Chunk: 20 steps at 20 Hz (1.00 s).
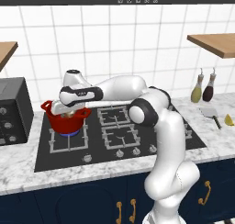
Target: Put the mushroom and lemon wedge in the pot. Retrieve the spatula and lightly stir the vegetables in the pot.
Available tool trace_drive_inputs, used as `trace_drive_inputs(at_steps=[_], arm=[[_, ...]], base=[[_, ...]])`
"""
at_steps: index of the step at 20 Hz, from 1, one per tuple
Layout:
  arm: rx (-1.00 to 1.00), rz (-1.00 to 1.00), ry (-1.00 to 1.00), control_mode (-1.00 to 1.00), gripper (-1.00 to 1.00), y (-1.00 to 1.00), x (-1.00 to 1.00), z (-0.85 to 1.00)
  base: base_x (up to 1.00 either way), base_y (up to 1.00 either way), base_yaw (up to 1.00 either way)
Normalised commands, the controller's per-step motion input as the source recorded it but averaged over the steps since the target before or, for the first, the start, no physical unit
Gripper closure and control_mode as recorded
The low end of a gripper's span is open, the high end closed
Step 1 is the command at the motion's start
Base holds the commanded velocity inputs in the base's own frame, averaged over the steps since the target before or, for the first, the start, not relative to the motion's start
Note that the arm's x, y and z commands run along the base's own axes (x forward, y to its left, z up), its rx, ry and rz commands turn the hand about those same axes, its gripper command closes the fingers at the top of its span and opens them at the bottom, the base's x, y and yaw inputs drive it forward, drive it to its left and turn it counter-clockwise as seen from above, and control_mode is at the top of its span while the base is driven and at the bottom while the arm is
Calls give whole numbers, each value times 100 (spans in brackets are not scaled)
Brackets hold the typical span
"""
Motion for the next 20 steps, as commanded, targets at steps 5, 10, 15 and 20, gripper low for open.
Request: trace_drive_inputs(at_steps=[5,10,15,20], arm=[[10,0,0,-100,100,8,2,-11],[3,0,0,-100,100,28,7,-3],[0,0,0,-100,-100,18,19,-13],[0,0,0,-100,-100,0,4,0]], base=[[0,0,0],[0,0,0],[0,0,0],[0,0,0]])
